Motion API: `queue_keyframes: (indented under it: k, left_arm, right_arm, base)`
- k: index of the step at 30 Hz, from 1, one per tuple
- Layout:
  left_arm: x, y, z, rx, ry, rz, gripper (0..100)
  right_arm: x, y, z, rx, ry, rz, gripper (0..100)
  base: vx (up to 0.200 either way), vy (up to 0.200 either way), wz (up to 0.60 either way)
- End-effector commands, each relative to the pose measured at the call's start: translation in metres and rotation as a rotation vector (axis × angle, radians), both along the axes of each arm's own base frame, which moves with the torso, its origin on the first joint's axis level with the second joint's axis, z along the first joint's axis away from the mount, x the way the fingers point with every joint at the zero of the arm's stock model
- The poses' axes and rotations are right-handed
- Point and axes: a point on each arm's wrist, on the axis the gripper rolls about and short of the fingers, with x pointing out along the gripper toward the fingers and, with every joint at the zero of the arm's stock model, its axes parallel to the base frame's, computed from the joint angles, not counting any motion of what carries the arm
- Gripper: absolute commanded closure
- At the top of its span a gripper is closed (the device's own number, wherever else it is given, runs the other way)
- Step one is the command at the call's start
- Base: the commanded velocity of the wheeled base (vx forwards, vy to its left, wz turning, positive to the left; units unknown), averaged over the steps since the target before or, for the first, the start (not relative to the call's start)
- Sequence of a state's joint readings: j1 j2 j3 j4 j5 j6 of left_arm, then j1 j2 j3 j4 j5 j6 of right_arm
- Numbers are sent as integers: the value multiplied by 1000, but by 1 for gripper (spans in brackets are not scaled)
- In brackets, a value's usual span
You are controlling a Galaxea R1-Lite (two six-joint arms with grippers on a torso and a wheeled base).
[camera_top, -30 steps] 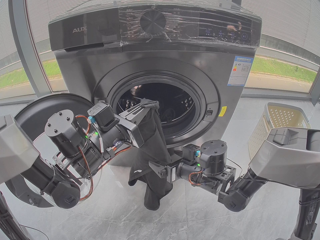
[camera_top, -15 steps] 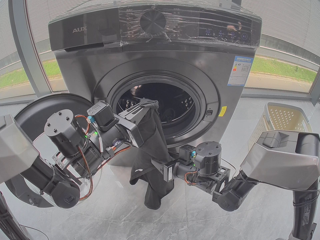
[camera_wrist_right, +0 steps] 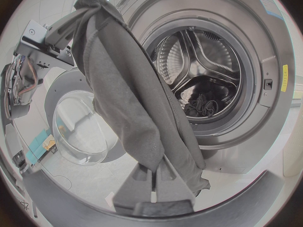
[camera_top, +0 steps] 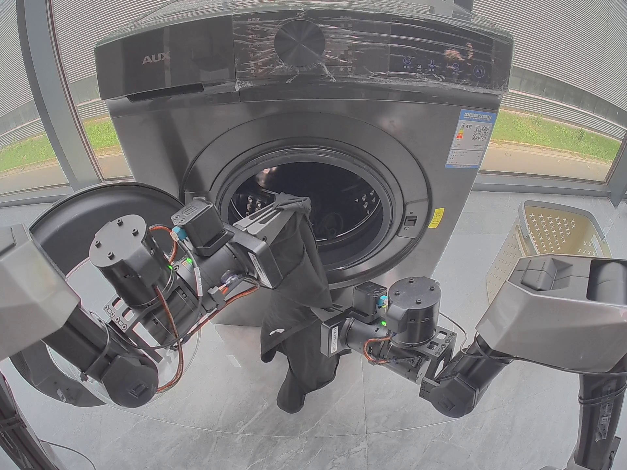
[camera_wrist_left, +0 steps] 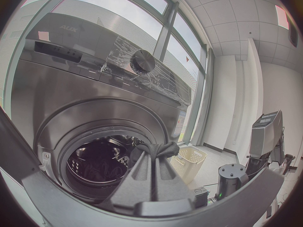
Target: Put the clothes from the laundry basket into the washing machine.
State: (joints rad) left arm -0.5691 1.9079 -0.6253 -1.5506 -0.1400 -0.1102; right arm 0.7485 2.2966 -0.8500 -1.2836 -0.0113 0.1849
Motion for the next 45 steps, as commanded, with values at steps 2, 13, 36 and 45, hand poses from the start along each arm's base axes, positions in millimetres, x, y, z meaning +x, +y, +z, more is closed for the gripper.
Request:
queue_keyframes:
  k: [2,13,36,45]
  left_arm:
    - [0,0,-2,5,7,-1,100]
    - [23,19,-21,32,56,81,0]
    - [49,54,-37,61,87,204,0]
    - [50,56,-32,52,73,213,0]
  right_arm:
    - [-6,0,5,8,-1,10,100]
    - [-22,3,29,99,-4,32,100]
    - [-7,-44,35,116,52,-173,100]
    - [-1,-73,22,63,88,-284,100]
  base:
    - [0,0,0]
    - [0,0,0]
    - [0,0,0]
    - [0,0,0]
